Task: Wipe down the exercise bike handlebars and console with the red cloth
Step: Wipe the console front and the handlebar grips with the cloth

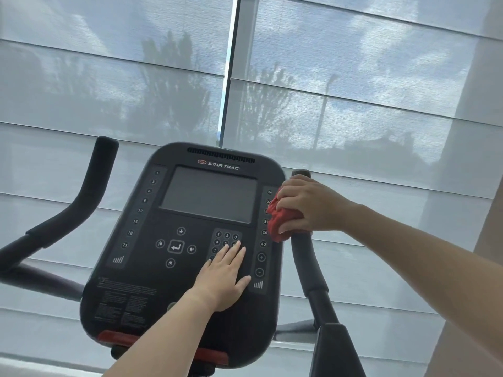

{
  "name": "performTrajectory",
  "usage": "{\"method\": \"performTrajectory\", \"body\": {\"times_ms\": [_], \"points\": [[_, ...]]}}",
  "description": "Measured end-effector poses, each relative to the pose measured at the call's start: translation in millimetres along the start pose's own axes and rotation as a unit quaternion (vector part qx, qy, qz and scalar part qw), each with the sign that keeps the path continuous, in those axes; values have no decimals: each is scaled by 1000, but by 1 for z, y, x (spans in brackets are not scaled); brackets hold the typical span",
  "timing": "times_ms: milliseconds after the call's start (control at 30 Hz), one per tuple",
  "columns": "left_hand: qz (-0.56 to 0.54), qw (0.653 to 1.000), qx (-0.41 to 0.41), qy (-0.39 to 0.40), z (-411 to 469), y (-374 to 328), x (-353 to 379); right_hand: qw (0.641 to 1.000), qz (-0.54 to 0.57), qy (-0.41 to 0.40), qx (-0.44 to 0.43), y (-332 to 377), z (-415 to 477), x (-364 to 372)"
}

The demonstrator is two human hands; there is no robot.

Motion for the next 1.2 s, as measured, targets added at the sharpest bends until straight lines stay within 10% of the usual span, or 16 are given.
{"method": "performTrajectory", "body": {"times_ms": [433,1200], "points": [[2,1000,5,-2,0,1,0,995,55,-74,32,15,-17,10],[11,1000,11,-7,-2,3,1,995,-62,61,-38,17,-14,21]]}}
Point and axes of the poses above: each hand's wrist, its own z-axis towards the middle knuckle, its own x-axis out of the palm, y = z × x, the point moved 3 cm from there along z, towards the middle knuckle, and after that the axes turned 14 degrees about -y, right-handed, at the moved point
